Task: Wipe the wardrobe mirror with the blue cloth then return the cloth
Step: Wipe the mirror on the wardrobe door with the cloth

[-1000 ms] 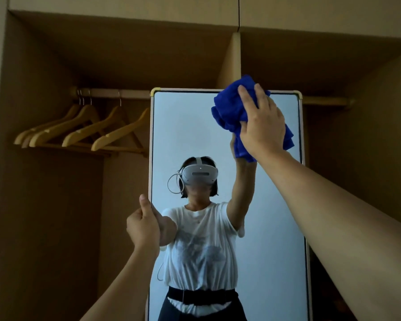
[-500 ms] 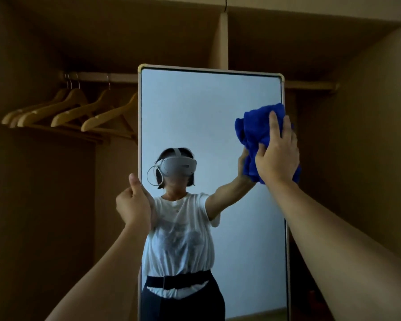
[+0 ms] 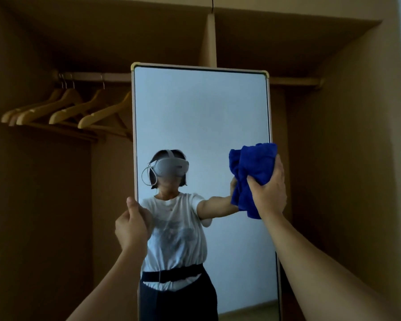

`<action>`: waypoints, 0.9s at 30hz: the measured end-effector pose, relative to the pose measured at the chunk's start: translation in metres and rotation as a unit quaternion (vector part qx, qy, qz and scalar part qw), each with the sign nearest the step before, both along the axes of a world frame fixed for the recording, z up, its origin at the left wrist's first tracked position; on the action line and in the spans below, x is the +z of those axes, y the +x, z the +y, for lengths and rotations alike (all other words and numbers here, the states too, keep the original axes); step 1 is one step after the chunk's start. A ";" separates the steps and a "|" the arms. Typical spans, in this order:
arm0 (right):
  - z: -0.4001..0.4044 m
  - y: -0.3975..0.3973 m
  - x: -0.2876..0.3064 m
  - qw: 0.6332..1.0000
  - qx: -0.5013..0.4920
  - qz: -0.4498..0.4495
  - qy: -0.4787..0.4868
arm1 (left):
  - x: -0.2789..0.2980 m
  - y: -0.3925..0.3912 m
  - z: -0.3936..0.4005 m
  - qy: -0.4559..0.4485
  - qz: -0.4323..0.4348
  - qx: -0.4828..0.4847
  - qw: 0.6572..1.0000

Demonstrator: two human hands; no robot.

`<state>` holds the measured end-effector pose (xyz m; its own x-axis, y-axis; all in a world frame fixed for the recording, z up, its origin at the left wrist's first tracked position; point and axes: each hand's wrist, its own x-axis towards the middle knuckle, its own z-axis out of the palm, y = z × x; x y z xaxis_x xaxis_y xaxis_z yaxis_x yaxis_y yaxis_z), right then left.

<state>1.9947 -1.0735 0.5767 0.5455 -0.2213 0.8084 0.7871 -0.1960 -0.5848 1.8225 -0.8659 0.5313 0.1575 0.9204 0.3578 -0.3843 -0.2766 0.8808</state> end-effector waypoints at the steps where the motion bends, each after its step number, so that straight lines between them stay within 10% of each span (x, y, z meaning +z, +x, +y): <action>1: 0.000 -0.001 -0.008 1.000 0.017 0.013 0.008 | -0.009 -0.002 -0.002 -0.005 0.010 -0.010 1.000; 12: -0.020 0.003 -0.042 0.973 0.176 0.144 0.049 | -0.035 -0.012 -0.009 -0.034 0.071 -0.054 0.995; 27: -0.047 -0.038 -0.043 0.982 0.028 0.186 -0.011 | -0.033 -0.049 -0.041 -0.043 0.070 -0.043 0.996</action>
